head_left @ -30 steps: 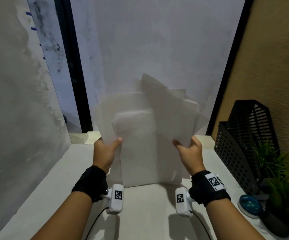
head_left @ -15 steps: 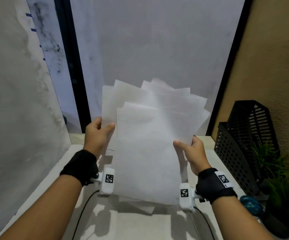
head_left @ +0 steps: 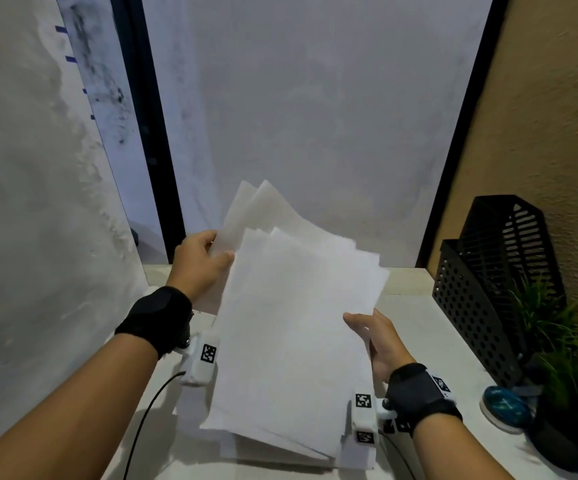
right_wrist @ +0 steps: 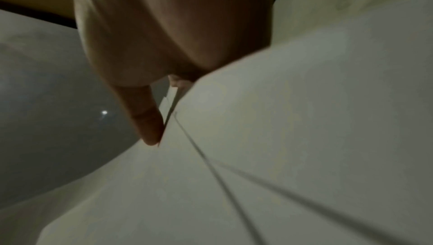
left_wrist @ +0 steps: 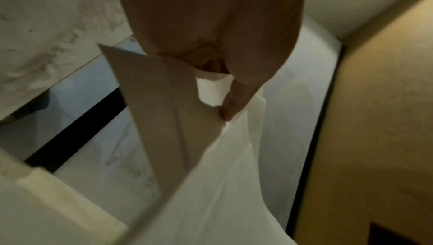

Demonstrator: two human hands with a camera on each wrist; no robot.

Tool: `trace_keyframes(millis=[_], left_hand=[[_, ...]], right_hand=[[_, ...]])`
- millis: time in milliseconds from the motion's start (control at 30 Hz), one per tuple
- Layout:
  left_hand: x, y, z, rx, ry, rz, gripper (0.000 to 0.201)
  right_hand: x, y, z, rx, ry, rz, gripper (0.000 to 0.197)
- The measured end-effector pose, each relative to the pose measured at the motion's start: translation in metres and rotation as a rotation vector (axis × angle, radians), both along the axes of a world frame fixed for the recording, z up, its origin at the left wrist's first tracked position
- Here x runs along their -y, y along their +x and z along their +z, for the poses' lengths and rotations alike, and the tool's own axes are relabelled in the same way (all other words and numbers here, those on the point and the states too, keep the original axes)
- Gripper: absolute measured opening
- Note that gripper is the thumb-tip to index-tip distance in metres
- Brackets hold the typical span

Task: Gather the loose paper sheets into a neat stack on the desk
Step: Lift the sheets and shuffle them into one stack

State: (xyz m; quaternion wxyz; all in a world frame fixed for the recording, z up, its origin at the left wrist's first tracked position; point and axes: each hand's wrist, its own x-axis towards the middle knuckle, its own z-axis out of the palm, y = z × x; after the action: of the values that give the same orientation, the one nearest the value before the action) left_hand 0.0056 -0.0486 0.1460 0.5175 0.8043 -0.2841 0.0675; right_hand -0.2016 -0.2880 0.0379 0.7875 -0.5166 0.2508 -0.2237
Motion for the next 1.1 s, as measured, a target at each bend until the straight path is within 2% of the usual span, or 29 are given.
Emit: trace_keyframes(millis=[100, 267, 400, 500, 600, 667, 767, 833, 900, 1000, 1100], left_hand=[[0.008, -0.013, -0.002, 0.074, 0.132, 0.034, 0.014], [0.019, -0.025, -0.009, 0.11, 0.178, 0.012, 0.009], [0.019, -0.024, -0.002, 0.204, 0.17, 0.019, 0.005], [0.016, -0.02, 0.008, 0.261, 0.167, 0.056, 0.015], [0.012, -0.014, 0.016, 0.285, 0.19, 0.133, 0.004], [0.008, -0.011, 0.022, 0.307, 0.202, 0.191, 0.004], [0.0, -0.006, 0.037, 0.388, 0.227, 0.255, 0.018], [-0.004, -0.004, 0.053, 0.434, 0.251, 0.274, 0.02], [-0.009, -0.003, 0.073, 0.472, 0.291, 0.272, 0.023], [-0.016, -0.002, 0.106, 0.47, 0.333, 0.177, 0.023], [-0.018, 0.006, 0.131, 0.367, 0.421, 0.006, 0.027]], right_hand=[[-0.003, 0.0, -0.01, -0.079, 0.01, 0.047, 0.019], [-0.015, 0.0, -0.024, -0.157, -0.018, 0.081, 0.03], [-0.01, 0.004, -0.038, -0.244, -0.001, 0.042, 0.054], [-0.006, 0.008, -0.043, -0.225, 0.035, 0.009, 0.072], [-0.006, 0.007, -0.043, -0.172, 0.087, -0.019, 0.086], [-0.001, 0.006, -0.046, -0.206, 0.093, -0.045, 0.08], [-0.001, 0.0, -0.047, -0.236, 0.105, -0.03, 0.07], [-0.001, -0.001, -0.049, -0.254, 0.091, -0.04, 0.059], [0.0, 0.001, -0.056, -0.261, 0.048, -0.029, 0.062], [-0.005, 0.001, -0.051, -0.276, 0.021, -0.024, 0.063], [-0.007, 0.001, -0.045, -0.294, 0.005, -0.006, 0.058]])
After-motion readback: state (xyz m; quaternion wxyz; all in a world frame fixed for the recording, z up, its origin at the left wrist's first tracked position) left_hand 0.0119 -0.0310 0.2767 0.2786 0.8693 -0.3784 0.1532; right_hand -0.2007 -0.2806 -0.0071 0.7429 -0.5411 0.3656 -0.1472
